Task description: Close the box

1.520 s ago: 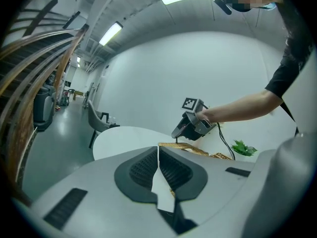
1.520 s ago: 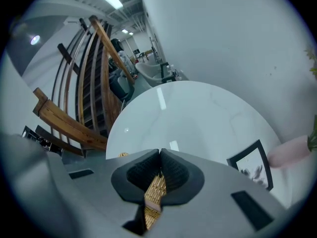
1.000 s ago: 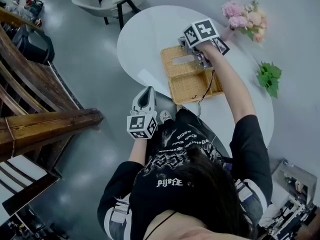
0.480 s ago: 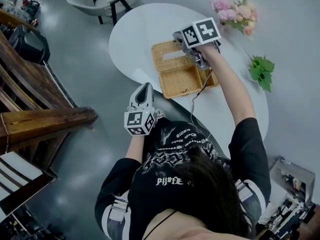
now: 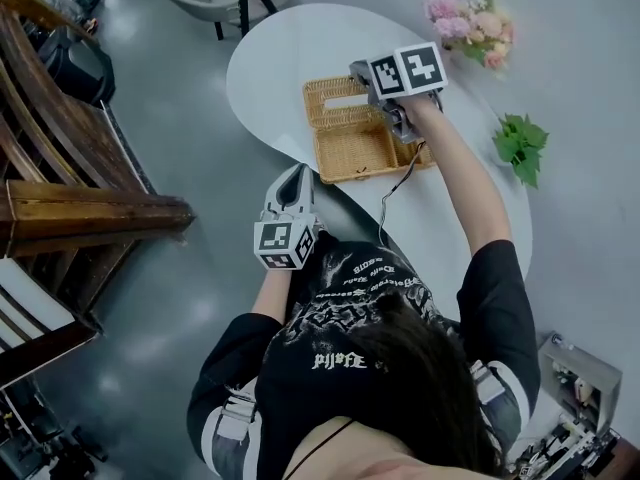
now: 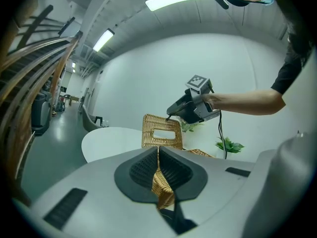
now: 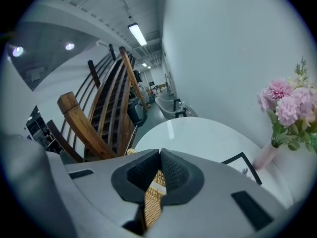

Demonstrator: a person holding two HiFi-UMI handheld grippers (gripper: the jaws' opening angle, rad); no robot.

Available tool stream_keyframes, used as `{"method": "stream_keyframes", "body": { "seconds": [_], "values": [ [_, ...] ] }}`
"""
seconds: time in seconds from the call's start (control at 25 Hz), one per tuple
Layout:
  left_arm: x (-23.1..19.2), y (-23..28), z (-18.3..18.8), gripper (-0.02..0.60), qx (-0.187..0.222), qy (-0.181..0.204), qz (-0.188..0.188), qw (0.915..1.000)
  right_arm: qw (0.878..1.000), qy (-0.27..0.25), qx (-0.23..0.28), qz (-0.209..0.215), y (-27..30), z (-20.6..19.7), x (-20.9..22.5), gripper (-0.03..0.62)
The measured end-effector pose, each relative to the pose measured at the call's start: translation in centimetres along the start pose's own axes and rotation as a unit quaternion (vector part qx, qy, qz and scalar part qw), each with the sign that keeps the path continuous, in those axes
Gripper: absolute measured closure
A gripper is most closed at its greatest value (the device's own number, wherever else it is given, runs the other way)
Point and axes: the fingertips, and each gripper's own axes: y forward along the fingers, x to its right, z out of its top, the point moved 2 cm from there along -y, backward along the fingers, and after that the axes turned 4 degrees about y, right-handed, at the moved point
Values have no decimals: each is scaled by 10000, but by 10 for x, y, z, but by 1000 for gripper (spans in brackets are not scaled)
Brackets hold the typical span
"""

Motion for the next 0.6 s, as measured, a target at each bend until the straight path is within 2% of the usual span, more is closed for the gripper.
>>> {"method": "stream_keyframes", "body": {
  "seconds": [0.6],
  "values": [
    [48,-37,-9,554,93,146,282,9995,9988,-224,397,200,-47,-37,-28,556]
  ]
}}
